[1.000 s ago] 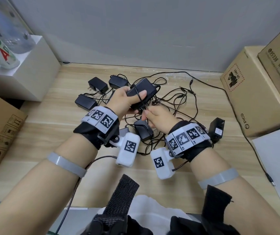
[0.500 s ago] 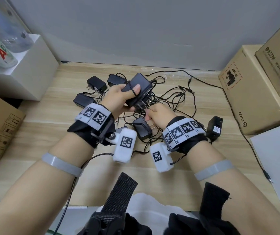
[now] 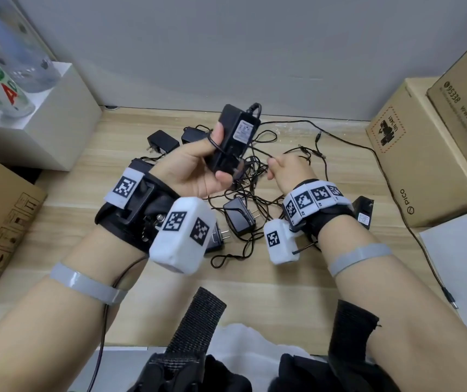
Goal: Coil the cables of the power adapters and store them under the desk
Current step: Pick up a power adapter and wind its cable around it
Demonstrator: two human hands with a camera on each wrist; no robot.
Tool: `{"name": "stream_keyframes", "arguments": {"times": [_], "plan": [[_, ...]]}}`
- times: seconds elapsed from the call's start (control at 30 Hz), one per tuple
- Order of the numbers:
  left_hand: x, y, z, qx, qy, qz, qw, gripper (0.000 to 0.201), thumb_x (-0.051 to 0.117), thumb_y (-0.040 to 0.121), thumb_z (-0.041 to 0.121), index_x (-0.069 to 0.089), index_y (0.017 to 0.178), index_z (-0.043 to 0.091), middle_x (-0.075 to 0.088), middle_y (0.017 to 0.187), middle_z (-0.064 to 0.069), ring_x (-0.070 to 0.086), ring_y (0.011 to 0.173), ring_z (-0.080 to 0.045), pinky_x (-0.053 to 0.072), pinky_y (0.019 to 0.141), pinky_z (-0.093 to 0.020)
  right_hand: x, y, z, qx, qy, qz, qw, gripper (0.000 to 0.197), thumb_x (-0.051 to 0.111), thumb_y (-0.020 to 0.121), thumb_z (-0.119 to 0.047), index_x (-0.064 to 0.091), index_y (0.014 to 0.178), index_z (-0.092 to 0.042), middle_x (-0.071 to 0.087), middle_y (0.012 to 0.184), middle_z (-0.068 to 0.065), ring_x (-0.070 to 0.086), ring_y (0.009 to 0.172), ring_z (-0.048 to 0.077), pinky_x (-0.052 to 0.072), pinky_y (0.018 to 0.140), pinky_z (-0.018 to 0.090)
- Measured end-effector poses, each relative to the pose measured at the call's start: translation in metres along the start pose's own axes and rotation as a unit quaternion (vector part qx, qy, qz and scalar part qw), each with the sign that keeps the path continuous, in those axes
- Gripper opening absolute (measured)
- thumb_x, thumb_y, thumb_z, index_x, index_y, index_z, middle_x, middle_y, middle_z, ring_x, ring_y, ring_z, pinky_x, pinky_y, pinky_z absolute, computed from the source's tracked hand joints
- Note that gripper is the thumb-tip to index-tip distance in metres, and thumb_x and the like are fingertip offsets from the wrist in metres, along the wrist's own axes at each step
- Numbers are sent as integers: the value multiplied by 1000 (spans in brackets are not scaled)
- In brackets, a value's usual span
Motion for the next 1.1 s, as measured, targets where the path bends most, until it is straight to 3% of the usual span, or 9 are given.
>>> {"name": "stream_keyframes", "arguments": {"times": [0.17, 0.37, 0.53, 0.63, 0.73, 0.83, 0.93, 1.0, 1.1], "plan": [[-44, 7, 23, 55, 53, 193, 978, 34, 65, 64, 33, 61, 87, 8, 56, 81, -2, 50, 62, -10, 44, 42, -15, 32, -18, -13, -25, -47, -107, 993, 39, 36, 97, -33, 58, 68, -19, 51, 64, -1, 54, 76, 26, 41, 70, 31], [-82, 2, 31, 94, 134, 304, 939, 59, 78, 57, 30, 58, 103, 1, 54, 86, -9, 51, 66, -15, 45, 44, -19, 40, -40, -38, -79, -51, -167, 982, 39, 39, 96, -33, 62, 72, -13, 49, 62, 0, 58, 82, 30, 47, 83, 37], [-84, -1, 38, 125, 206, 315, 918, 26, 73, 77, 23, 59, 90, 5, 55, 81, -6, 51, 70, -15, 46, 48, -17, 36, -49, -57, -111, -59, -186, 974, 41, 37, 97, -33, 53, 61, -21, 47, 56, -7, 47, 61, 13, 37, 70, 29], [-74, -3, 44, 148, 300, 324, 885, 17, 71, 79, 23, 58, 78, 12, 55, 76, -4, 55, 73, -17, 52, 56, -21, 35, -53, -68, -132, -68, -192, 970, 41, 37, 97, -34, 52, 63, -20, 48, 60, -6, 50, 69, 18, 38, 72, 30], [-65, -5, 48, 174, 424, 339, 821, 22, 76, 74, 25, 56, 77, 16, 57, 76, 0, 60, 77, -20, 54, 70, -35, 36, -57, -79, -153, -98, -192, 964, 35, 37, 97, -37, 51, 71, -18, 53, 75, 2, 54, 84, 26, 44, 79, 35], [-61, -4, 45, 175, 560, 362, 724, 33, 78, 68, 26, 50, 84, 19, 52, 80, 9, 53, 78, -12, 43, 67, -26, 29, -63, -88, -192, -148, -159, 957, 29, 40, 96, -36, 48, 75, -18, 49, 81, 3, 49, 83, 25, 38, 72, 31], [-57, 6, 35, 147, 646, 322, 677, 34, 77, 65, 16, 52, 87, 15, 55, 81, 4, 51, 77, -14, 36, 60, -23, 17, -64, -89, -208, -172, -125, 955, 20, 50, 91, -39, 62, 90, -23, 50, 83, 0, 50, 82, 23, 36, 70, 29], [-56, 13, 29, 106, 689, 294, 654, 36, 81, 62, 16, 57, 89, 14, 58, 85, 0, 55, 84, -19, 37, 63, -25, 6, -62, -87, -204, -160, -102, 960, 17, 59, 85, -41, 61, 81, -25, 54, 82, -1, 53, 83, 23, 36, 69, 28], [-63, 18, 20, 25, 700, 264, 663, 46, 88, 54, 27, 59, 88, 18, 60, 84, 3, 55, 82, -16, 42, 66, -26, -15, -57, -89, -201, -116, -48, 971, 19, 67, 78, -42, 65, 76, -22, 64, 84, 0, 57, 84, 21, 42, 70, 30]]}}
Point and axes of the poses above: each hand's wrist, its own y-axis towards the middle knuckle, its own x-axis out of the palm, z = x × y, the point moved 10 cm from there along y, towards the middle knuckle
